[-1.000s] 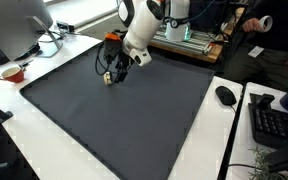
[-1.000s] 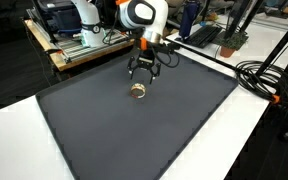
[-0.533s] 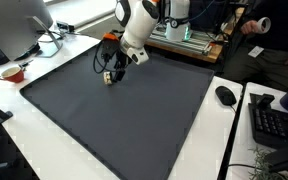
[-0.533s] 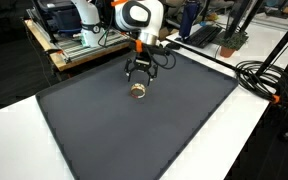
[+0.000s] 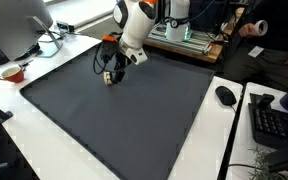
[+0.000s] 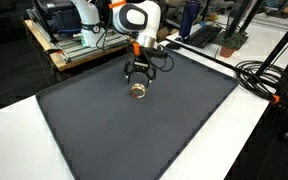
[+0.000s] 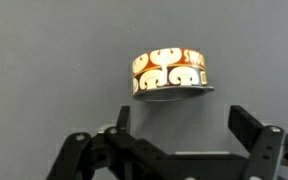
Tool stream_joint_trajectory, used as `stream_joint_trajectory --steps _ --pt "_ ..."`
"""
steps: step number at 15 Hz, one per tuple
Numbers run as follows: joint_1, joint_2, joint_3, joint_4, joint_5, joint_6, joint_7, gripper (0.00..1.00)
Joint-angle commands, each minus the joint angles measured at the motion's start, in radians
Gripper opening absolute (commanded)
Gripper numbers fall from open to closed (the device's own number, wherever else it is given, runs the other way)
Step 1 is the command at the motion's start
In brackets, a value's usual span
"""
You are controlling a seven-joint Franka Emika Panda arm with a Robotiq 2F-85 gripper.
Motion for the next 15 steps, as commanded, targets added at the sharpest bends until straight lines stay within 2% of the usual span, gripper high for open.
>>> stream_joint_trajectory --steps 1,10,13,14,15 --pt "-0.017 0.026 -0.004 0.024 -0.042 0.042 0.016 1.00" --pt "-0.020 0.053 -0.014 0.069 -0.035 0.051 0.011 1.00" --pt "-0.026 0.060 -0.013 0.075 -0.023 0.049 -0.002 0.96" --pt "-0.029 0.063 -0.012 0.076 -0.019 0.050 -0.006 0.93" --pt "-0.031 0.063 -0.012 0.076 -0.015 0.047 -0.011 0.85"
